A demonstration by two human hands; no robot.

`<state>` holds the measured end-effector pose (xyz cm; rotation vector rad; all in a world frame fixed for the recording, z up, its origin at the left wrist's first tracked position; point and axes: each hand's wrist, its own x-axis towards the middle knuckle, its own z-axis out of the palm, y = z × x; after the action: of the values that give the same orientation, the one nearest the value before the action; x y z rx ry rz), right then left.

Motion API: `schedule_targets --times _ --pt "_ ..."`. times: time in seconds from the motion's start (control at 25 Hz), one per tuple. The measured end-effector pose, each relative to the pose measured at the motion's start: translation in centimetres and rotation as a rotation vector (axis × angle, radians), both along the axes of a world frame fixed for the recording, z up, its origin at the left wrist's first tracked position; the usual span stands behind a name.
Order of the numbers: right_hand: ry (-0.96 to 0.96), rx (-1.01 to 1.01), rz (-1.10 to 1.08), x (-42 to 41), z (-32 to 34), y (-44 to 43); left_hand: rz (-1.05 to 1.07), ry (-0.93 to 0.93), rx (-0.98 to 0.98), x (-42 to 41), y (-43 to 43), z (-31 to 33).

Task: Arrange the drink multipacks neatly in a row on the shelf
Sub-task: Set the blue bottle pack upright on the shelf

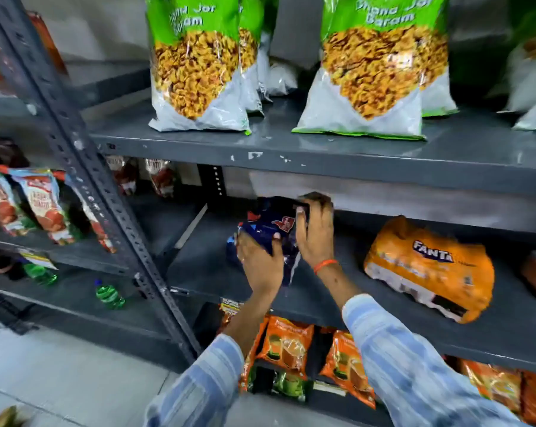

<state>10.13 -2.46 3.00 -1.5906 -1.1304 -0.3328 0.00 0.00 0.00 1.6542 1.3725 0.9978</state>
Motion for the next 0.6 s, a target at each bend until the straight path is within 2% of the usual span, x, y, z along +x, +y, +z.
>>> schedule_targets --times 0.12,0.2,0.28,0.36,0.44,0.6 --pt "0.059 -0.326 -0.038 2.3 -2.4 3.2 0.148 -0.041 -0.423 0.9 2.7 -1.9" --pt "0.210 -0.636 0.011 5.1 -3.6 5.6 0.166 -0.115 -0.528 1.4 4.1 -2.8" --pt "0.420 -0.789 0.093 7.3 -3.6 7.1 0.190 -0.156 -0.533 1.8 4.9 -3.4" --pt "0.684 -0.743 0.194 8.0 -3.0 7.2 0.234 -0.246 -0.505 1.9 4.8 -3.6" --pt "0.855 -0.672 0.247 7.9 -2.9 7.2 0.258 -0.320 -0.496 1.9 4.9 -4.1" --pt "0.929 -0.592 0.256 8.7 -3.6 6.8 0.233 -0.347 -0.433 1.8 4.6 -4.1"
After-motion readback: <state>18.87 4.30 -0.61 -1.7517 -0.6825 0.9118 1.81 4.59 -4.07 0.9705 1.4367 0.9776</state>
